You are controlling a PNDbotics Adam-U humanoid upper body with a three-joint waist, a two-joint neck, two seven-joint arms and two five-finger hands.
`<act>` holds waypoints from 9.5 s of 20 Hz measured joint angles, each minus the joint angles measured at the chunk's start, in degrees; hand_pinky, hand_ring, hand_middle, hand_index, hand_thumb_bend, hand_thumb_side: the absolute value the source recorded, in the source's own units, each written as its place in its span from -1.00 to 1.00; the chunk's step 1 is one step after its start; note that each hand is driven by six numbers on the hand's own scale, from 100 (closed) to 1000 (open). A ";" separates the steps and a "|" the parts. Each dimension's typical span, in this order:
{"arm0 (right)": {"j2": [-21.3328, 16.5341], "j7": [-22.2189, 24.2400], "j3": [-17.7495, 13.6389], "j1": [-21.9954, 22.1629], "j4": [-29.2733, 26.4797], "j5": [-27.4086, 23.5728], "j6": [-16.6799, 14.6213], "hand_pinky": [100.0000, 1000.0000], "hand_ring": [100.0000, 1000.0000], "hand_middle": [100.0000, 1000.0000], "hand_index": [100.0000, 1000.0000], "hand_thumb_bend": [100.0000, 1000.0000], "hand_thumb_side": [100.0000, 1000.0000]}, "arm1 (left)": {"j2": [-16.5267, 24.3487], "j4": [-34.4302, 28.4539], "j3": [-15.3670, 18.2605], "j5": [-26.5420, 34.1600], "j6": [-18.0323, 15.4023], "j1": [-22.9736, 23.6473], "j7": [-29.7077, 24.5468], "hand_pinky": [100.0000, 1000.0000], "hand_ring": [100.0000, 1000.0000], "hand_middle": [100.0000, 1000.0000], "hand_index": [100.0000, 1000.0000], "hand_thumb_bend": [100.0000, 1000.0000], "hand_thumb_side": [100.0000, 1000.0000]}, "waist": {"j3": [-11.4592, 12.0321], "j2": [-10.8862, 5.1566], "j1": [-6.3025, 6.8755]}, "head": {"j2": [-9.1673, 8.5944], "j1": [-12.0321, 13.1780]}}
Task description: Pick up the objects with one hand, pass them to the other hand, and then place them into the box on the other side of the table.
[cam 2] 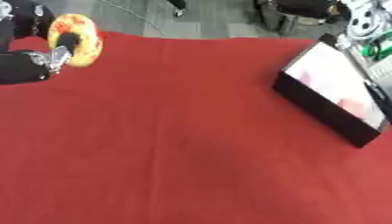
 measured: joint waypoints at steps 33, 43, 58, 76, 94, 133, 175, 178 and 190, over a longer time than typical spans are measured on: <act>10.98 22.12 11.23 -10.87 0.00 18.15 4.79 0.62 0.60 0.84 0.72 -0.89 -0.37 | -2.30 -3.30 -7.38 3.42 -6.37 4.85 -3.36 0.27 0.06 -0.14 -0.43 -1.00 -0.62 | -1.03 -0.11 -0.67 | 0.97 -1.46; 11.76 23.68 12.93 -11.41 0.00 18.08 4.54 0.63 0.63 0.84 0.74 -0.90 -0.34 | -1.04 -8.12 -10.00 4.11 -5.56 5.61 -5.95 0.27 0.05 -0.14 -0.43 -1.00 -0.62 | -1.32 -0.11 -0.67 | 1.16 -1.61; 12.76 30.55 14.13 -11.86 0.00 12.01 0.37 0.59 0.59 0.84 0.72 -0.89 -0.25 | -0.77 -11.31 -10.32 0.71 -8.53 6.27 -3.03 0.25 0.02 -0.16 -0.43 -1.00 -0.62 | -1.33 -0.12 -0.86 | 1.16 -1.91; 12.80 39.20 14.11 -11.84 0.00 2.52 -3.72 0.58 0.57 0.84 0.70 -0.91 -0.51 | -0.77 -9.78 -10.33 2.31 -14.79 6.62 -0.11 0.26 0.04 -0.16 -0.42 -1.00 -0.70 | -1.71 -0.12 -1.06 | 1.15 -1.38; 13.29 43.03 15.95 -11.49 0.00 2.15 -6.84 0.58 0.60 0.83 0.73 -0.78 -0.60 | -0.84 -5.97 -10.37 -6.00 -19.14 5.84 0.92 0.26 0.05 -0.14 -0.38 -1.00 -0.80 | -1.65 -0.12 -1.39 | 1.19 -1.10; 13.19 46.77 16.06 -12.42 0.00 4.02 -10.57 0.57 0.60 0.86 0.74 -0.81 -0.71 | -0.35 -2.54 -10.67 -15.04 -23.66 5.13 5.13 0.18 -0.04 -0.24 -0.37 -1.00 -0.93 | -2.58 -0.55 -1.36 | 1.19 -0.59; 15.27 43.71 18.78 -12.38 0.00 8.01 -7.50 0.50 0.53 0.78 0.66 -1.00 -0.93 | -2.88 1.08 -11.05 -23.07 -25.58 4.31 10.49 0.10 -0.12 -0.24 -0.36 -1.00 -0.98 | -2.25 -0.76 -1.42 | 3.09 0.03; 15.36 43.42 18.81 -12.38 0.00 8.09 -7.20 0.49 0.52 0.74 0.64 -1.00 -0.96 | -2.88 1.01 -11.05 -23.05 -25.48 4.31 10.60 0.10 -0.12 -0.24 -0.36 -1.00 -0.98 | -2.25 -0.76 -1.42 | 3.09 0.01; 15.99 43.97 18.74 -12.65 -0.02 9.46 -6.52 0.47 0.48 0.71 0.61 -1.00 -1.00 | -4.38 2.15 -11.06 -14.50 -23.31 4.34 10.29 0.00 -0.17 -0.27 -0.39 -1.00 -0.87 | -2.24 -0.76 -1.48 | 3.19 0.09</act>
